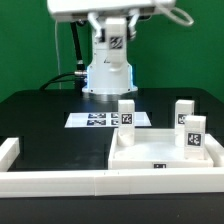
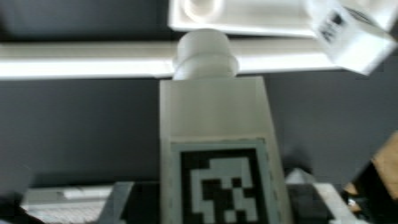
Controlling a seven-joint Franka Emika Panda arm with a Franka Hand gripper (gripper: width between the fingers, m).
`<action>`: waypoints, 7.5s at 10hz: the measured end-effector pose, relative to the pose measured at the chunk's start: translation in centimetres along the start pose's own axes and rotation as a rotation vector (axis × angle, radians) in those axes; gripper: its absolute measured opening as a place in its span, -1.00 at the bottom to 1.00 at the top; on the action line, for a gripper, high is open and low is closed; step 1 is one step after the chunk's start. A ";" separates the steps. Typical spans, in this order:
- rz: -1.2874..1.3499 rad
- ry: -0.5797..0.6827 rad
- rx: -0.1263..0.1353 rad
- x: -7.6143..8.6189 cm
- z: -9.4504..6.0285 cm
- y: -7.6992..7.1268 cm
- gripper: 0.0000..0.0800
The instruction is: Assemble square table
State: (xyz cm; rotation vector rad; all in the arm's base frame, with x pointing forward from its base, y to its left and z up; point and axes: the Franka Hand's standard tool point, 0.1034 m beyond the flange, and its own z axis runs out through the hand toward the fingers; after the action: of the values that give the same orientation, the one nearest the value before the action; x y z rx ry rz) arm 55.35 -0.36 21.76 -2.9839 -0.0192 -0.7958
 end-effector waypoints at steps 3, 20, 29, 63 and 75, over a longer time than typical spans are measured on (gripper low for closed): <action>0.010 -0.011 -0.006 -0.5 0.3 0.7 -0.27; -0.123 -0.002 -0.037 -0.6 4.9 1.0 -0.27; -0.080 -0.025 -0.030 -2.4 9.8 1.4 -0.27; 0.062 0.056 -0.021 -4.0 14.5 1.4 -0.27; 0.064 0.006 0.007 -4.0 14.3 1.3 0.62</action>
Offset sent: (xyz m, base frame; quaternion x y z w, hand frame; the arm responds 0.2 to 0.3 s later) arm 0.0000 0.0000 0.0000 0.0000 0.0000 0.0000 1.0000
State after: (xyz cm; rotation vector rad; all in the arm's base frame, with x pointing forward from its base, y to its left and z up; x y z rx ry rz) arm 59.04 -0.85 7.31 -2.9589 0.0726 -0.7954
